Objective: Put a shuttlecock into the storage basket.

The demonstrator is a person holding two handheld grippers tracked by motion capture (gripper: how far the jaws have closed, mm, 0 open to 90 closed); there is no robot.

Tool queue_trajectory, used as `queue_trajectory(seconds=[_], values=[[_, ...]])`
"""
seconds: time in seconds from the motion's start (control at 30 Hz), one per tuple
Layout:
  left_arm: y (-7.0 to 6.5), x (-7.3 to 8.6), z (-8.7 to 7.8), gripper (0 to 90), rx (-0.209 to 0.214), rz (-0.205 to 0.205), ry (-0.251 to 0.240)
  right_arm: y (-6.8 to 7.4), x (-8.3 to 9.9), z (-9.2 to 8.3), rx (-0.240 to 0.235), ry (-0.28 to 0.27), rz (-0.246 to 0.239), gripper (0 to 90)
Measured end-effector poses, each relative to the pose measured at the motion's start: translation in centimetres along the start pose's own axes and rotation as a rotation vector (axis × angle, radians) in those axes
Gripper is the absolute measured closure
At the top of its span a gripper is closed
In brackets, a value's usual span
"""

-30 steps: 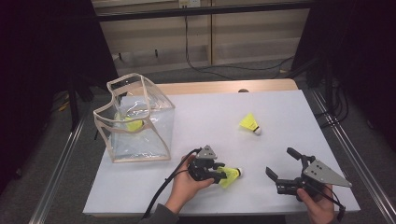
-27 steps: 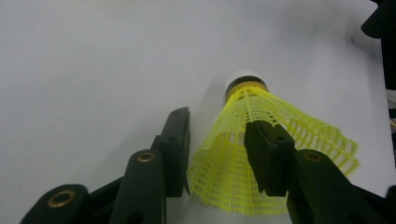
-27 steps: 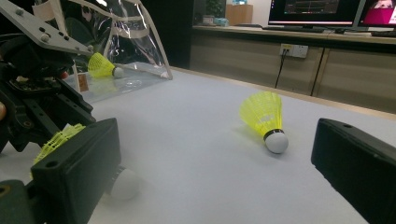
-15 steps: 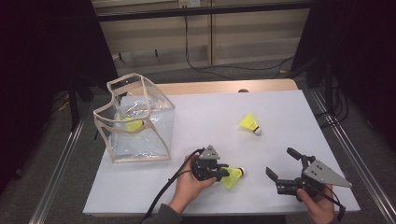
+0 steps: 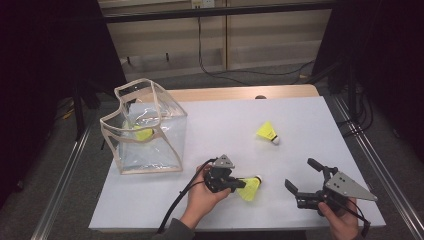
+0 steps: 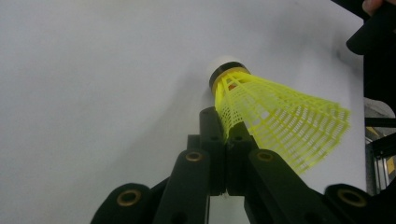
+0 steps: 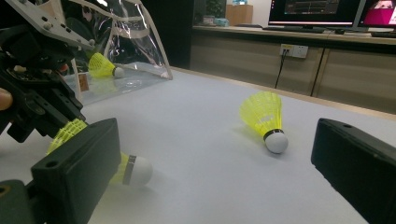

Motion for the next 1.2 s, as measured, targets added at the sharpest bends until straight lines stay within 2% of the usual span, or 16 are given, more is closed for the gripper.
queue_trajectory(seconds=[0.3,0.6,0.8,1.2], values=[[-0.1,-0.4,-0.7,89.3,-0.004,-0.005,-0.012,0.0,0.0,0.0,0.000,-0.002,-0.002,1.2],[0.1,-0.6,-1.3,89.3,-0.009,-0.014,0.005,0.0,0.0,0.0,-0.001,-0.004,-0.003,1.2],[0.0,-0.9,-1.9,89.4,-0.010,-0.018,-0.007,0.1,0.0,0.0,-0.005,-0.003,-0.004,1.2],[0.0,-0.9,-2.5,89.3,-0.011,-0.036,0.018,0.1,0.0,0.0,-0.006,-0.002,-0.001,1.2]])
Point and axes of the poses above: each handheld gripper's, and its own axes: z roughly forward along the jaws, x roughly out of its underside, y roughly to its left, the point moved 7 cm from there along z, roughly forward along the jaws, and after that the axes turned 6 degrees about x, right-handed, at the moved point
